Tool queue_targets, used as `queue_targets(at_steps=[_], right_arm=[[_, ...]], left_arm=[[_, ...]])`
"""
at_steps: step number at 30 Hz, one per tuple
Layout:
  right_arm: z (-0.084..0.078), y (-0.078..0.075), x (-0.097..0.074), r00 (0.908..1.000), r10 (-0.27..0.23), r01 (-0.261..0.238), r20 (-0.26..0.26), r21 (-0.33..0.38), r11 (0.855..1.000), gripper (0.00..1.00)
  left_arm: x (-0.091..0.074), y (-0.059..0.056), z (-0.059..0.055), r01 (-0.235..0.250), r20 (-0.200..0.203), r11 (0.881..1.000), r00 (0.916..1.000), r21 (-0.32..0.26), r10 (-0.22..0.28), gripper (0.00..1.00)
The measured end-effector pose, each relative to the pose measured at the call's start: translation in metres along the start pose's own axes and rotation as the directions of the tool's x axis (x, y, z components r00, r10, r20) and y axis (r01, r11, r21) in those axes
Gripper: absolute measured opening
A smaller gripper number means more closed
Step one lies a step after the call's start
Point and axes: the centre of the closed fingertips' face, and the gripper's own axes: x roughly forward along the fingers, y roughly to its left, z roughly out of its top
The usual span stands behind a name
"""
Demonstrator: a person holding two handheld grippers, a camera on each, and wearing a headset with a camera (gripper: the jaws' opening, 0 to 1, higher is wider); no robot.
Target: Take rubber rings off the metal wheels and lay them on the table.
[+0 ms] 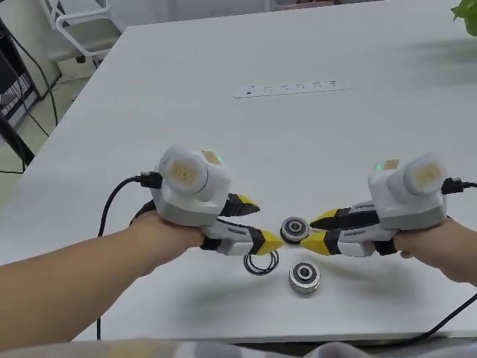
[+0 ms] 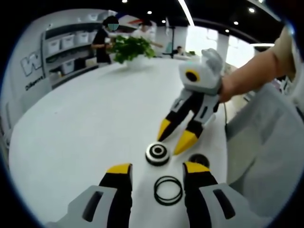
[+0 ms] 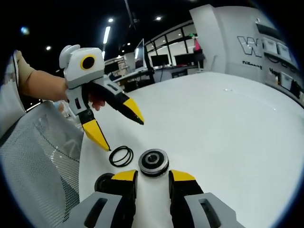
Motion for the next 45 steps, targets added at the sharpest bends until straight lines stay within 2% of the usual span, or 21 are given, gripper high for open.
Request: queue_targets(at_steps=[5, 17, 34, 45], right_arm=[[0.0, -0.003, 0.003, 0.9999, -0.012, 0.012, 0.005, -0.013, 1.0, 0.23], [-0.003, -0.008, 0.005, 0.9997, -0.022, 0.022, 0.002, -0.037, 0.999, 0.2], [-0.004, -0.007, 0.005, 0.9996, -0.027, 0.027, 0.002, -0.054, 0.998, 0.19], [-0.006, -0.008, 0.006, 0.9996, -0.029, 0.029, -0.001, -0.052, 0.998, 0.17]], left_arm=[[0.007, -0.003, 0.002, 0.01, -0.004, 1.0, 0.9999, 0.004, -0.01, 0.42], [0.021, -0.002, 0.004, 0.014, -0.006, 1.0, 0.9999, 0.008, -0.014, 0.38], [0.038, -0.006, 0.004, 0.03, -0.033, 0.998, 0.999, 0.046, -0.028, 0.33], [0.044, -0.008, 0.005, 0.038, -0.04, 0.995, 0.9986, 0.09, -0.035, 0.22]])
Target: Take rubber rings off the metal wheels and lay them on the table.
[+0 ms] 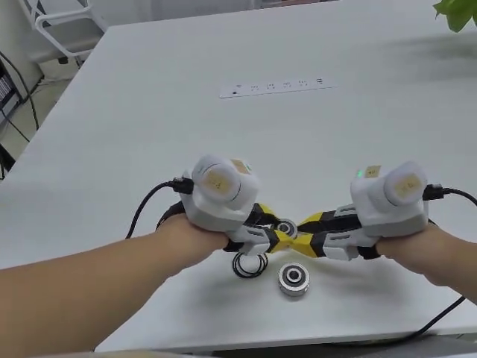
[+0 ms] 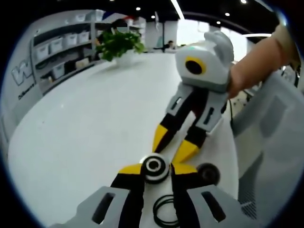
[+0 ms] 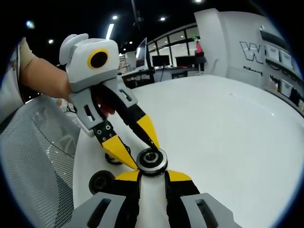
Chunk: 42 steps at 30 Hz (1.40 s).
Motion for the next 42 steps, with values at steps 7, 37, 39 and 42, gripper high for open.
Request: queue_targets(at_steps=[7, 37, 39, 42], right_arm=[[0.0003, -0.0004, -0.0011, 1.0, -0.004, 0.004, 0.006, 0.0, 1.0, 0.17], [-0.002, -0.0017, -0.0053, 0.9995, -0.018, 0.016, 0.027, 0.072, 0.997, 0.02], [-0.0015, -0.0014, -0.0054, 0.9993, -0.021, 0.018, 0.031, 0.097, 0.995, 0.01], [-0.0008, -0.0018, -0.0058, 0.999, -0.025, 0.019, 0.038, 0.148, 0.989, 0.0]], left_arm=[[0.0014, 0.0005, -0.0001, -0.008, -0.003, 1.0, 1.0, 0.008, 0.008, 0.2], [0.0002, 0.005, 0.0, -0.03, 0.01, 0.999, 0.9995, -0.027, 0.03, 0.14], [0.0001, 0.0049, 0.0, -0.032, 0.011, 0.999, 0.9994, -0.028, 0.032, 0.14], [0.0004, 0.0052, 0.0001, -0.036, 0.013, 0.999, 0.9993, -0.027, 0.036, 0.14]])
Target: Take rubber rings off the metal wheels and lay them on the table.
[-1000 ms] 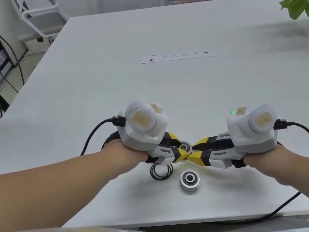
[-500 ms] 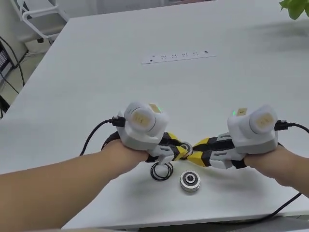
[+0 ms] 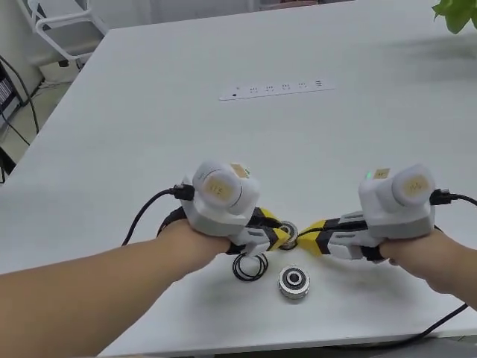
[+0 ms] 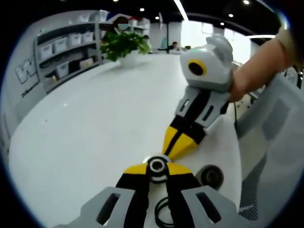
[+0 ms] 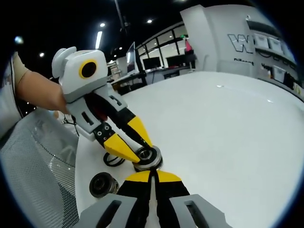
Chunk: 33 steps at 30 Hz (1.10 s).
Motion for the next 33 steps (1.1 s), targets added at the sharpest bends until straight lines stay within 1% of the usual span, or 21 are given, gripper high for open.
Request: queue_targets(at_steps=[2, 4, 6, 8, 9, 10, 11, 15, 17, 19, 21, 23, 27, 29, 33], right_arm=[[0.001, 0.0, 0.0, 0.9999, -0.004, 0.004, 0.01, 0.045, 0.999, 0.0], [0.002, -0.002, -0.002, 0.9994, 0.002, -0.006, 0.034, 0.113, 0.994, 0.0], [0.002, -0.004, -0.004, 0.999, -0.003, -0.004, 0.044, 0.146, 0.989, 0.0], [0.004, -0.007, -0.007, 0.9982, -0.007, -0.005, 0.06, 0.199, 0.98, 0.0], [0.004, -0.008, -0.007, 0.9978, -0.009, -0.005, 0.065, 0.214, 0.977, 0.0], [0.008, -0.01, -0.008, 0.996, -0.022, 0.002, 0.086, 0.22, 0.975, 0.0], [0.009, -0.009, -0.009, 0.9953, -0.017, -0.008, 0.095, 0.251, 0.968, 0.0], [0.011, -0.007, -0.009, 0.9941, -0.016, -0.013, 0.107, 0.263, 0.965, 0.0], [0.014, -0.005, -0.009, 0.9924, -0.012, -0.023, 0.123, 0.28, 0.96, 0.0], [0.014, -0.005, -0.009, 0.9923, -0.013, -0.022, 0.123, 0.279, 0.96, 0.0], [0.016, -0.003, -0.009, 0.9913, -0.012, -0.027, 0.131, 0.291, 0.956, 0.0], [0.017, -0.001, -0.01, 0.9913, -0.011, -0.027, 0.131, 0.282, 0.959, 0.0], [0.017, -0.001, -0.01, 0.9916, -0.011, -0.026, 0.129, 0.275, 0.961, 0.0], [0.018, 0.0, -0.01, 0.9914, -0.01, -0.027, 0.131, 0.285, 0.958, 0.0], [0.021, 0.004, -0.008, 0.991, 0.0, -0.038, 0.134, 0.282, 0.959, 0.0]], left_arm=[[0.0, 0.0, 0.0, -0.005, -0.001, 1.0, 1.0, 0.003, 0.005, 0.14], [0.0, 0.0, 0.0, -0.009, -0.003, 1.0, 1.0, 0.008, 0.009, 0.14], [0.0, 0.0, 0.0, -0.013, -0.004, 1.0, 0.9999, 0.008, 0.013, 0.14], [0.0, 0.0, 0.001, -0.014, -0.005, 1.0, 0.9999, 0.009, 0.015, 0.13], [0.0, 0.0, 0.001, -0.015, -0.005, 1.0, 0.9999, 0.009, 0.015, 0.13], [0.001, 0.0, 0.001, -0.015, -0.004, 1.0, 0.9999, 0.009, 0.015, 0.13], [0.001, 0.0, 0.001, -0.016, -0.004, 1.0, 0.9999, 0.009, 0.016, 0.13], [0.001, 0.0, 0.001, -0.021, -0.01, 1.0, 0.9997, 0.021, 0.022, 0.13], [0.001, 0.0, 0.001, -0.022, -0.011, 1.0, 0.9997, 0.019, 0.022, 0.13], [0.001, 0.0, 0.001, -0.024, -0.012, 1.0, 0.9996, 0.018, 0.024, 0.13], [0.002, 0.0, 0.001, -0.027, -0.014, 1.0, 0.9995, 0.016, 0.027, 0.13], [0.002, 0.0, 0.001, -0.029, -0.016, 1.0, 0.9994, 0.008, 0.029, 0.13], [0.002, 0.0, 0.001, -0.033, -0.022, 0.999, 0.9992, 0.01, 0.033, 0.13], [0.002, 0.0, 0.001, -0.034, -0.023, 0.999, 0.9992, 0.013, 0.034, 0.13], [0.002, 0.0, 0.001, -0.035, -0.027, 0.999, 0.999, 0.014, 0.035, 0.13]])
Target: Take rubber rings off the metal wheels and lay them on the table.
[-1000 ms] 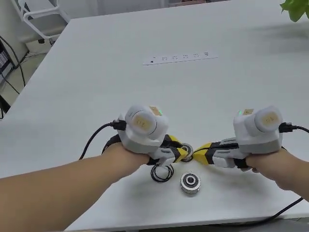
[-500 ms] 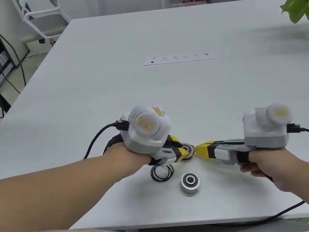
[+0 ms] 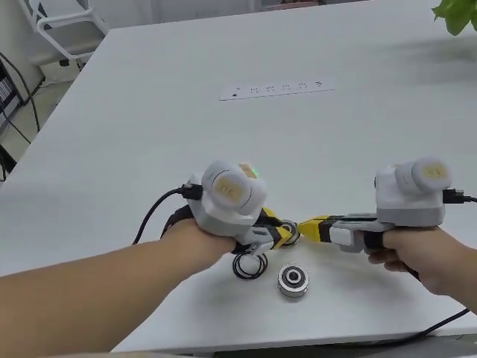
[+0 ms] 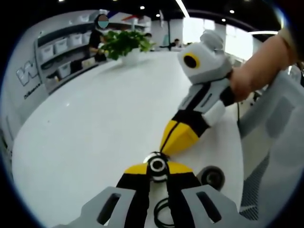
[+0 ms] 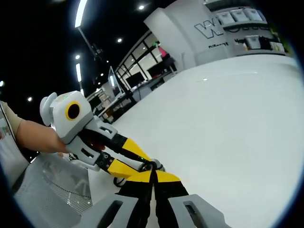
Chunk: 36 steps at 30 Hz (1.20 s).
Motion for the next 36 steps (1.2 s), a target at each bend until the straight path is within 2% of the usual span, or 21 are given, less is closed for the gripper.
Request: queue_targets(at_steps=[11, 12, 13, 14, 15, 17, 23, 28, 36], right_arm=[[0.0, 0.008, 0.002, 0.9992, 0.038, -0.038, 0.006, 0.009, 0.999, 0.0], [0.001, 0.012, 0.003, 0.9984, 0.055, -0.055, 0.01, 0.011, 0.998, 0.0], [0.008, 0.02, 0.004, 0.9938, 0.102, -0.102, 0.044, 0.002, 0.995, 0.0], [0.006, 0.017, 0.004, 0.9971, 0.074, -0.074, 0.017, 0.03, 0.997, 0.0], [0.007, 0.018, 0.004, 0.9962, 0.083, -0.083, 0.023, -0.009, 0.996, 0.0], [0.005, 0.019, 0.001, 0.9949, 0.096, -0.098, 0.028, 0.041, 0.994, 0.0], [0.004, 0.019, -0.003, 0.9938, 0.104, -0.107, 0.038, 0.06, 0.992, 0.0], [0.002, 0.012, -0.003, 0.9975, 0.065, -0.066, 0.029, 0.025, 0.998, 0.0], [0.001, 0.013, -0.002, 0.9976, 0.067, -0.067, 0.016, 0.005, 0.998, 0.0]], left_arm=[[0.0, 0.0, 0.0, 0.002, -0.012, 1.0, 0.9999, -0.002, -0.002, 0.13], [0.001, 0.0, 0.0, 0.004, -0.013, 1.0, 0.9999, 0.0, -0.004, 0.13], [0.001, 0.0, 0.0, 0.004, -0.014, 1.0, 0.9999, 0.0, -0.004, 0.13], [0.001, 0.0, 0.0, 0.003, -0.013, 1.0, 0.9999, 0.0, -0.003, 0.13], [0.001, 0.0, 0.0, 0.002, -0.012, 1.0, 0.9999, 0.001, -0.002, 0.13], [0.0, 0.0, 0.0, 0.001, -0.011, 1.0, 0.9999, -0.001, -0.001, 0.13], [0.0, -0.001, 0.0, -0.001, -0.012, 1.0, 0.9999, -0.002, 0.001, 0.13], [0.0, -0.001, 0.0, 0.004, -0.006, 1.0, 1.0, -0.001, -0.004, 0.13], [0.0, 0.0, 0.0, 0.011, -0.011, 1.0, 0.9999, -0.02, -0.011, 0.14]])
